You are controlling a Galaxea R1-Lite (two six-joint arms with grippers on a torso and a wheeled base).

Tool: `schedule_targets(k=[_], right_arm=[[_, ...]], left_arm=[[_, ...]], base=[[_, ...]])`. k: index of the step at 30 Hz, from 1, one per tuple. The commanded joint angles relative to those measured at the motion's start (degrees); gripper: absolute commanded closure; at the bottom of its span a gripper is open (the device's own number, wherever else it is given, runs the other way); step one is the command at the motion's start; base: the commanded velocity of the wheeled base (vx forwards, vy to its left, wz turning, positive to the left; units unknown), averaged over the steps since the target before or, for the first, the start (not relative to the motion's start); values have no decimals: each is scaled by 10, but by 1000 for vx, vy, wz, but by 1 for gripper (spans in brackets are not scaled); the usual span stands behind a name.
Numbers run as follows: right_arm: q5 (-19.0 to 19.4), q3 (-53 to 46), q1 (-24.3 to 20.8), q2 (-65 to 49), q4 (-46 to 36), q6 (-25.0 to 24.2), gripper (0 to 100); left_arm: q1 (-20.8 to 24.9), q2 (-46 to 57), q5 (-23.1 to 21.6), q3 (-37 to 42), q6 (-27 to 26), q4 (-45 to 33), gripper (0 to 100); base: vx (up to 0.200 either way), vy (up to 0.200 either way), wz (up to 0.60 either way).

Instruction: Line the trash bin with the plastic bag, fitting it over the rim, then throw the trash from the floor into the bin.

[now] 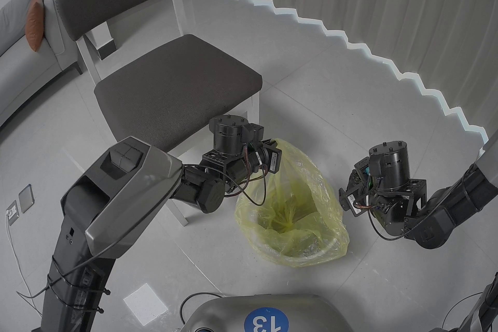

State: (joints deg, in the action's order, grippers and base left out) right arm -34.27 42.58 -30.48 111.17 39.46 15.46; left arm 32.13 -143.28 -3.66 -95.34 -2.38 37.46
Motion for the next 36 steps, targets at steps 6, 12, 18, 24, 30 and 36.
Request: schedule_targets(k=[6,12,18,24,30,36], right_arm=[[0,-5,1,0,-1,1,0],[-1,-7,1,0,-1,5,0],[-2,-11,1,-1,-1,5,0],[-2,-9,1,1,0,5,0],[-2,-12,1,0,-1,5,0],[-2,-12,1,1,0,5,0]], left_arm=[[21,-54,-1,-90,7,-34,100],[34,-86,-6,-167,8,-81,100],[38,-112,-6,-192,9,-127,100],[35,-109,-6,-192,9,-129,0],[32,-97,-5,-192,8,-129,0],[22,-56,-5,-192,8,-129,0]], base=[[0,0,0],[0,0,0],[0,0,0],[0,0,0],[0,0,0],[0,0,0]])
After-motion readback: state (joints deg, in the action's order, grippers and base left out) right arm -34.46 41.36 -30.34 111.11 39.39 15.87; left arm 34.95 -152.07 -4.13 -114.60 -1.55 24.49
